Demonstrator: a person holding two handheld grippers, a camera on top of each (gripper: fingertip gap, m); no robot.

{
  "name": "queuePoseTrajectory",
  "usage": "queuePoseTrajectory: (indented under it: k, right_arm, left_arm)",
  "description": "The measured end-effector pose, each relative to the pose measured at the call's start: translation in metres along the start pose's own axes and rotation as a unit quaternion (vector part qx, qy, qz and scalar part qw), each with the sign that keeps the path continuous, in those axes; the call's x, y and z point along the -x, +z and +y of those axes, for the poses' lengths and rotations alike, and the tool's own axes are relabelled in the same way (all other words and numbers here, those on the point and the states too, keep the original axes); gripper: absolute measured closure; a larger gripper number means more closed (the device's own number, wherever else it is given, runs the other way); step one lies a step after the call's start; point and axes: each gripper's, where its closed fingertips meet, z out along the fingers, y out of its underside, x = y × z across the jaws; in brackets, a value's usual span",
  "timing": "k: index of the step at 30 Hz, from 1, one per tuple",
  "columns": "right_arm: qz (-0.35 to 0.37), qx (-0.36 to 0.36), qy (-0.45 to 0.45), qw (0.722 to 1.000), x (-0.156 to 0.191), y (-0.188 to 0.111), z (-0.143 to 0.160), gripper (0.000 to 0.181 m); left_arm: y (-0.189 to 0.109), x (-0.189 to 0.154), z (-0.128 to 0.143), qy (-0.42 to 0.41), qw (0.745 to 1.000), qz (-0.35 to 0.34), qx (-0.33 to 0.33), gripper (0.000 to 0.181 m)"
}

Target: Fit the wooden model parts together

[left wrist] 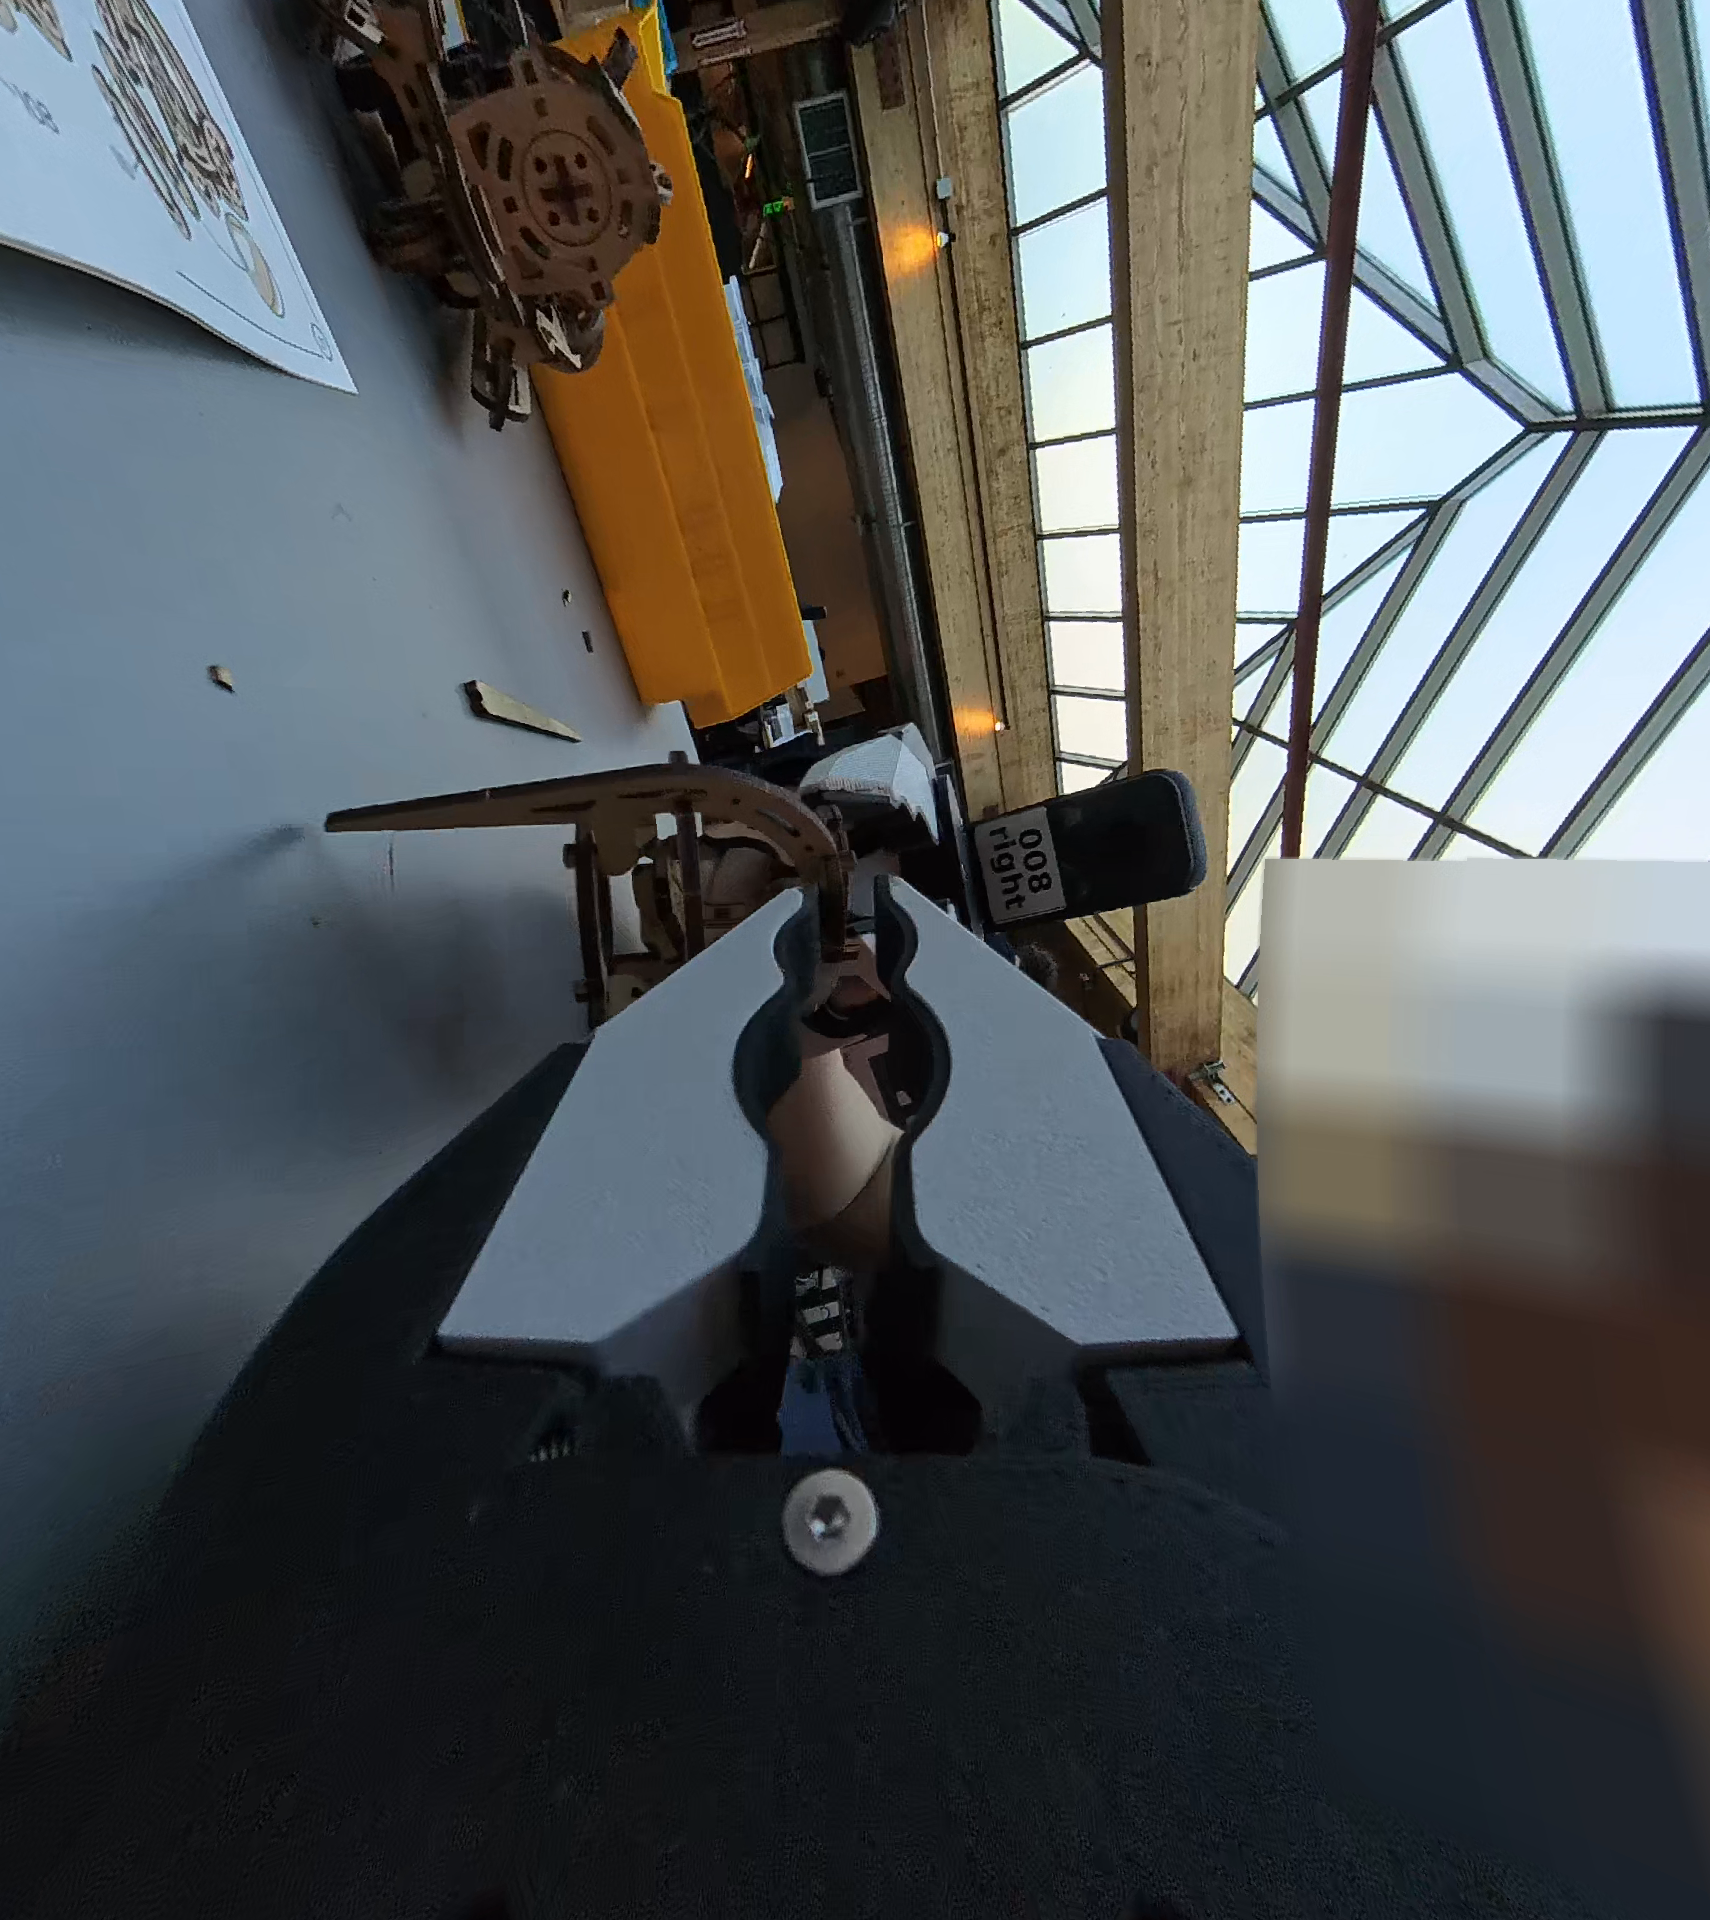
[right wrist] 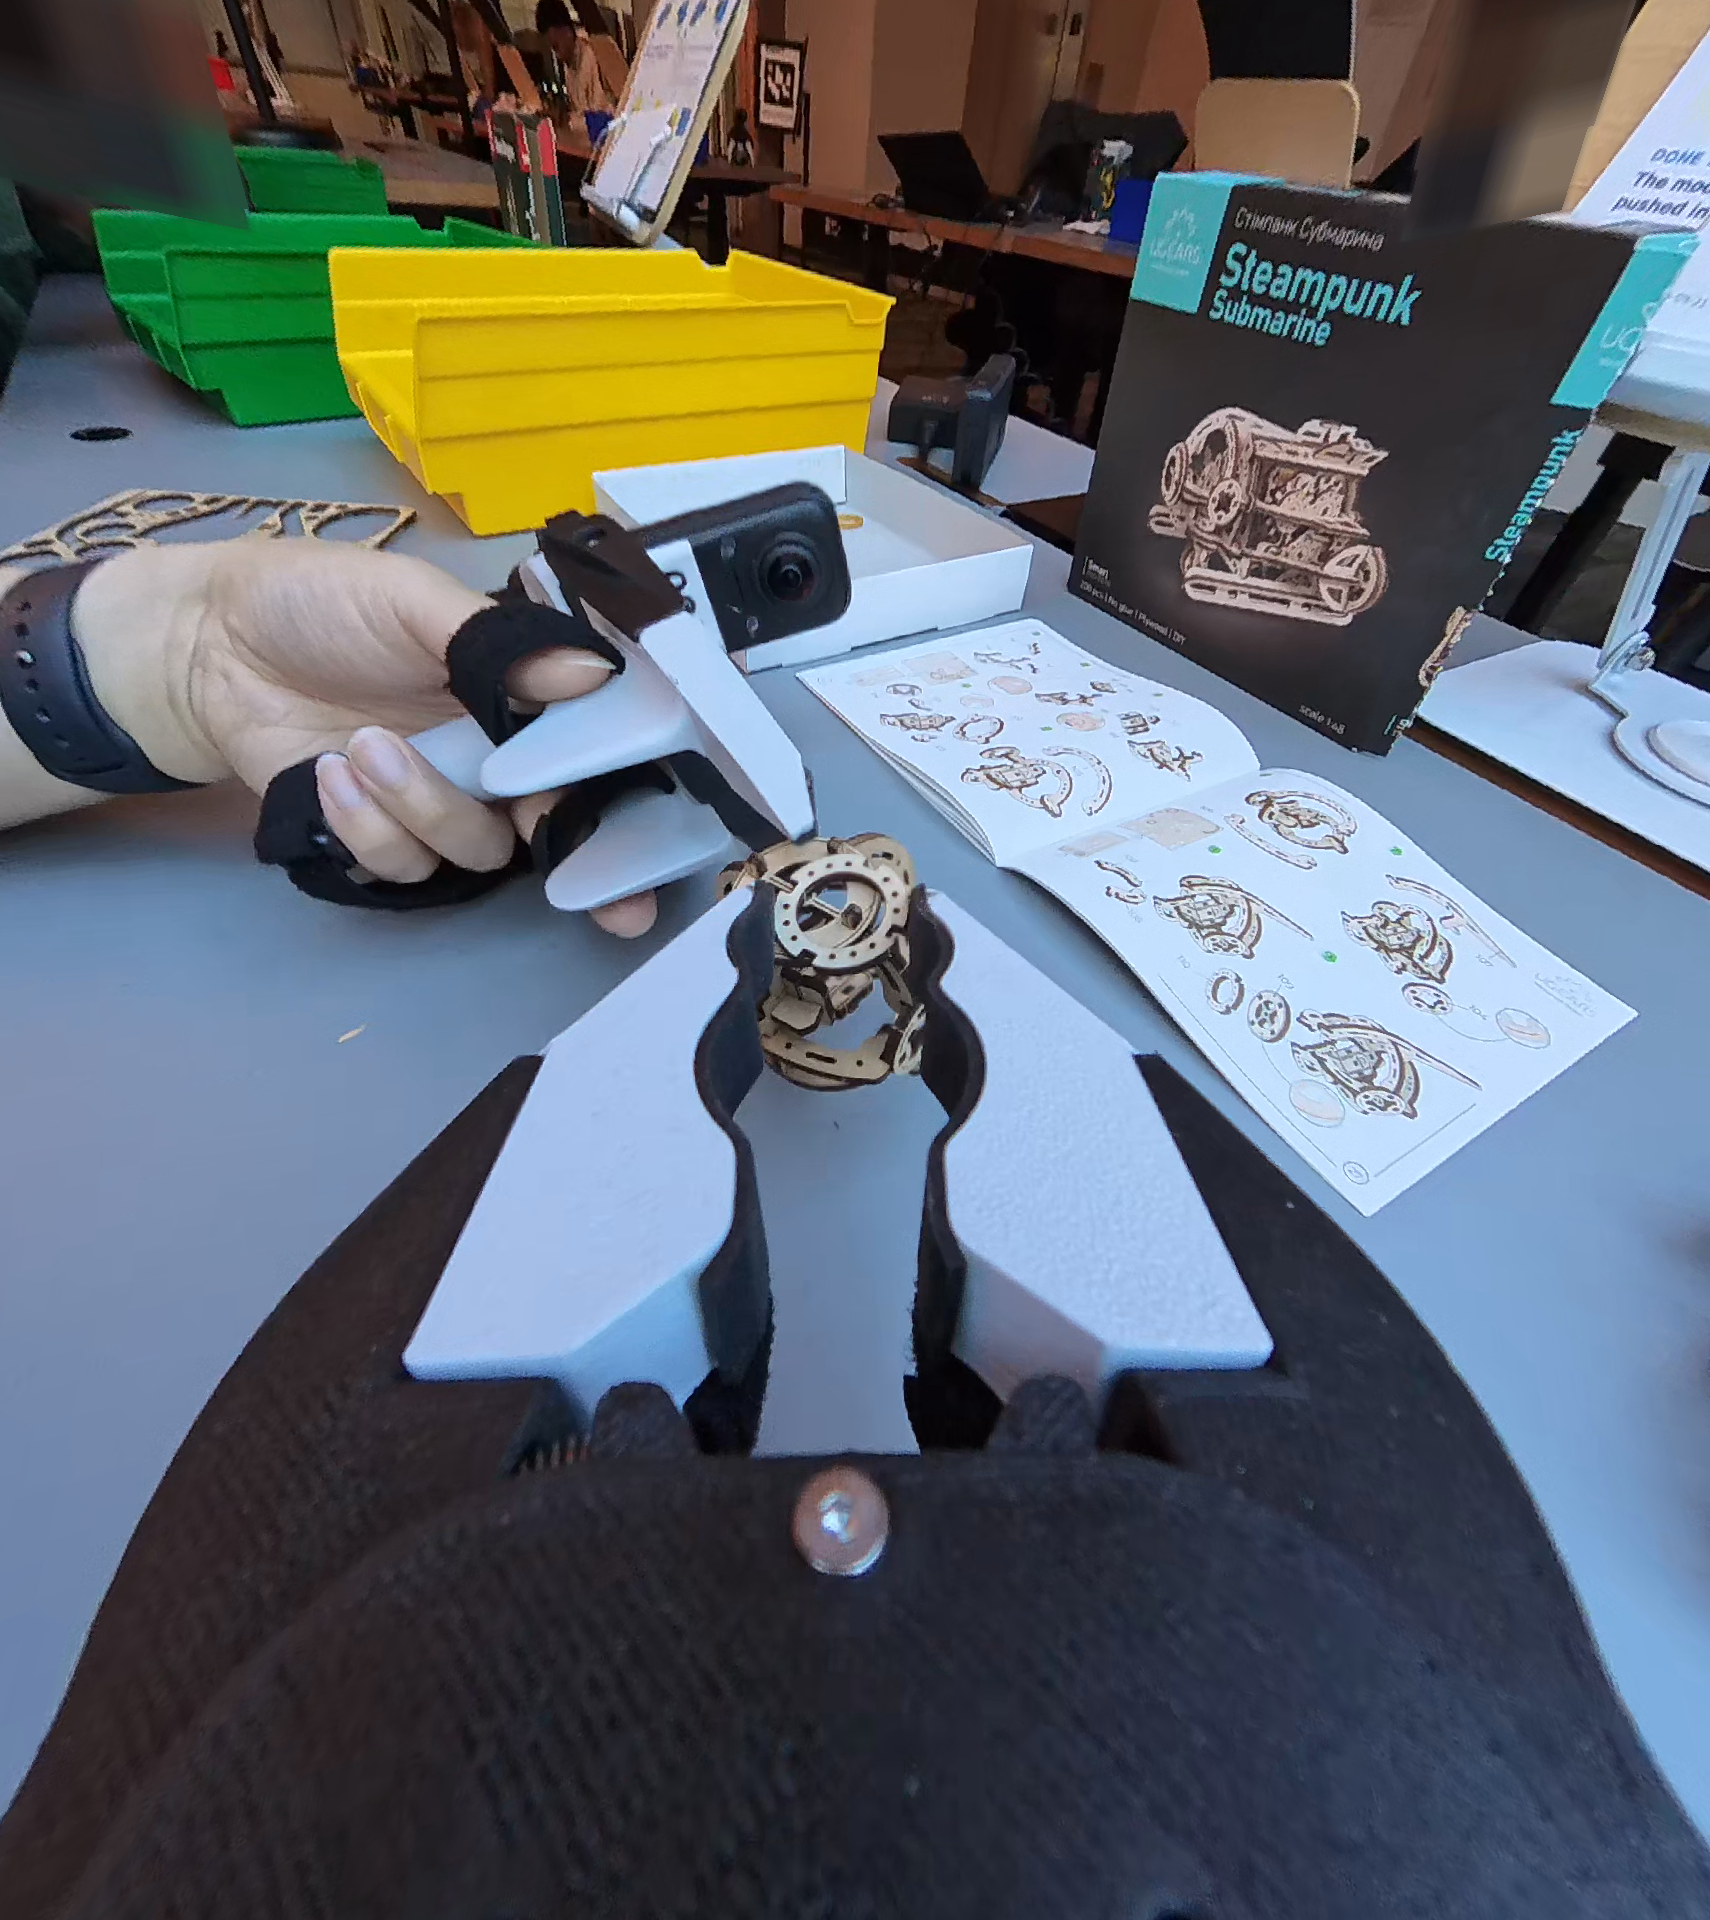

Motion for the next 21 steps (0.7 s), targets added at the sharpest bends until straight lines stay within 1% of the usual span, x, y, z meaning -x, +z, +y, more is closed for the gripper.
queuePoseTrajectory:
  k: [1, 5, 6, 9, 11, 21]
  right_arm:
    - [0.0, -0.004, 0.002, 1.0, 0.0, -0.0006, -0.0015, 0.158]
    - [0.013, -0.001, -0.014, 1.0, -0.0008, -0.0009, -0.0024, 0.158]
    - [0.019, 0.004, -0.02, 1.0, -0.0015, -0.0004, -0.0012, 0.158]
    - [0.031, 0.009, -0.04, 0.999, -0.0019, -0.0002, -0.0011, 0.158]
    - [0.036, 0.012, -0.048, 0.998, -0.0011, -0.0002, -0.0013, 0.158]
    - [0.032, 0.023, -0.059, 0.997, 0.0013, 0.0035, 0.0045, 0.158]
  left_arm:
    - [0.0004, -0.0007, -0.0009, -0.002, 1.0, 0.003, -0.003, 0.174]
    - [0.0005, -0.0039, -0.0046, -0.019, 1.0, 0.019, -0.015, 0.161]
    - [0.0006, -0.003, -0.0045, -0.019, 1.0, 0.018, -0.015, 0.16]
    - [0.0011, 0.0018, -0.0051, -0.016, 1.0, 0.005, -0.019, 0.159]
    - [0.0013, 0.0015, -0.006, -0.019, 1.0, 0.007, -0.023, 0.158]
    - [0.0021, 0.0021, -0.0052, -0.011, 1.0, 0.003, -0.021, 0.158]
